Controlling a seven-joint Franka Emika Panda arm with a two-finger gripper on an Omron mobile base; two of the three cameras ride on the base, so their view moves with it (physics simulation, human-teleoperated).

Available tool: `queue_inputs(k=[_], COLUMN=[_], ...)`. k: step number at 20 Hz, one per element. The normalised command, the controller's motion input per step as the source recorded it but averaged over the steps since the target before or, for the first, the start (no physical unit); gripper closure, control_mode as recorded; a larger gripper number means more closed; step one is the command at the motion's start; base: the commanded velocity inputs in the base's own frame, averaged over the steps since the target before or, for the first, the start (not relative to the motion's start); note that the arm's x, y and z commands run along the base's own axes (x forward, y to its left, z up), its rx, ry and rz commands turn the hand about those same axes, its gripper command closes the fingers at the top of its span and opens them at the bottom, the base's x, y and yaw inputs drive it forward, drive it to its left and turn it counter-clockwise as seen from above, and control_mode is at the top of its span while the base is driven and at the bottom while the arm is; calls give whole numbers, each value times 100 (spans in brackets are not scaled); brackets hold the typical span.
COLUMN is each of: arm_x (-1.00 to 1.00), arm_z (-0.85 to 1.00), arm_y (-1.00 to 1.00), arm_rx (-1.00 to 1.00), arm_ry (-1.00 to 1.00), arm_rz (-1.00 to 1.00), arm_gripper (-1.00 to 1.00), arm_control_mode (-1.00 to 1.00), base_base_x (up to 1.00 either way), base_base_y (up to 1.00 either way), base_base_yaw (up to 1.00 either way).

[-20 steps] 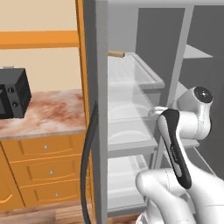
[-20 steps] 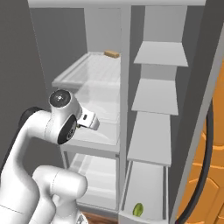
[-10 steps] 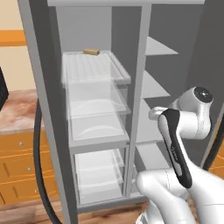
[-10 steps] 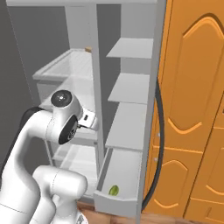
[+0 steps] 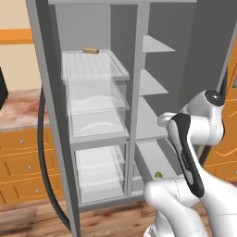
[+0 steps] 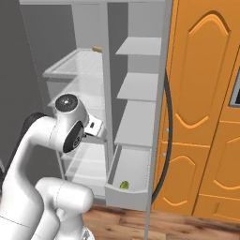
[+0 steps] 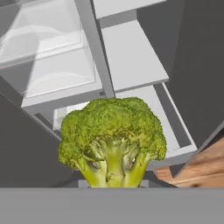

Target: Take the mango and broccoli from the fridge shelf and place them in the freezer drawer to begin freezing them.

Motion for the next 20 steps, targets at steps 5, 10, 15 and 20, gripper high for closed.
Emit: queue_inputs(k=[5, 10, 15, 20], arm_x=[59, 86, 84, 52], arm_z=[-100, -96, -98, -73], arm_y=[-3, -18, -25, -41], arm_rx=[-7, -2, 0, 2], arm_ry=[23, 19, 17, 11], arm_rz=[-7, -5, -1, 0], arm_gripper=[100, 100, 100, 100], arm_control_mode=[-100, -100, -100, -100], base_base_x=[0, 0, 0, 0], base_base_y=[0, 0, 0, 0], base_base_yaw=[0, 0, 0, 0])
